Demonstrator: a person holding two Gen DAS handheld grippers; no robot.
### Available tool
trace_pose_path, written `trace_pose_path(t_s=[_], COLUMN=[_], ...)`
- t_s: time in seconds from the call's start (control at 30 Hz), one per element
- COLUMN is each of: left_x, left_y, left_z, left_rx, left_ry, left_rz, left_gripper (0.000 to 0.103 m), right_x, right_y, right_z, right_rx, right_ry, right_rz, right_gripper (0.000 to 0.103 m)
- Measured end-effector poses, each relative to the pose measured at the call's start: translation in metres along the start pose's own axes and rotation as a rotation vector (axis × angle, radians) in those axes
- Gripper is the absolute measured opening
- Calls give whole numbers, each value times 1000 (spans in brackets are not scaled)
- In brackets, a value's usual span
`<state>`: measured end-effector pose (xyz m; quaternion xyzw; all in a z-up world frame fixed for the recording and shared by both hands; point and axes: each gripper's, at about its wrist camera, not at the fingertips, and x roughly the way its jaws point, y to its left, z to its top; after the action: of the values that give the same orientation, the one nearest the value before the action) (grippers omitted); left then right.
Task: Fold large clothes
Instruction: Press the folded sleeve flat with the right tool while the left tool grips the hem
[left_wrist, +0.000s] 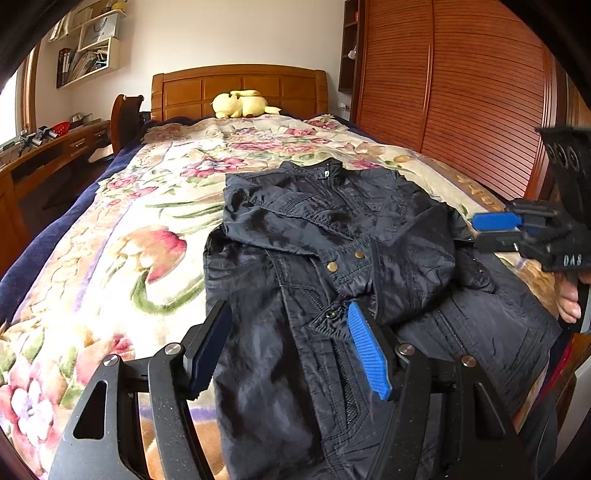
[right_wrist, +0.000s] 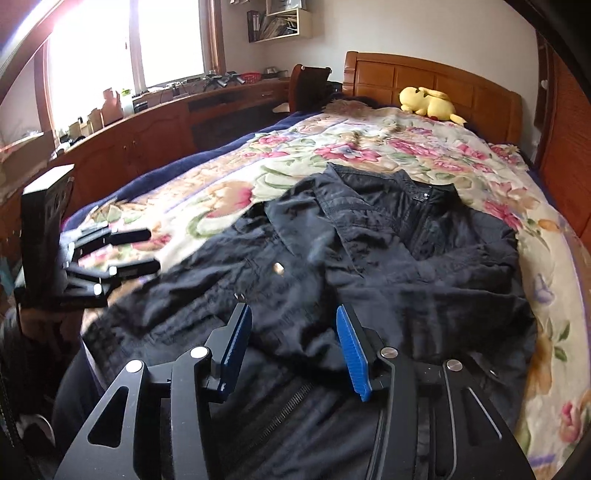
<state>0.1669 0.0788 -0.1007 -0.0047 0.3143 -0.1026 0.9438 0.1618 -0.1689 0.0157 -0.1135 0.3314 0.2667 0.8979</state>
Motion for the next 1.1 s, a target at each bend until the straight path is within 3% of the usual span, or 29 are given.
trace_pose_path(t_s=[0.53, 0.73, 1.1], left_x=[43, 66, 127], left_y=[-41, -63, -90], left_z=[22, 35, 69], left_rx=[4, 32, 11], left_ry=[56, 84, 162], left_rz=[-68, -66, -86], left_gripper=[67, 67, 67], right_x=[39, 61, 65], right_y=[-106, -130, -136], right_z=[-55, -70, -77], right_rx=[131, 247, 307], right_ry=[112, 101, 38], right_rz=[-252, -216, -187], right_gripper=[50, 50, 50])
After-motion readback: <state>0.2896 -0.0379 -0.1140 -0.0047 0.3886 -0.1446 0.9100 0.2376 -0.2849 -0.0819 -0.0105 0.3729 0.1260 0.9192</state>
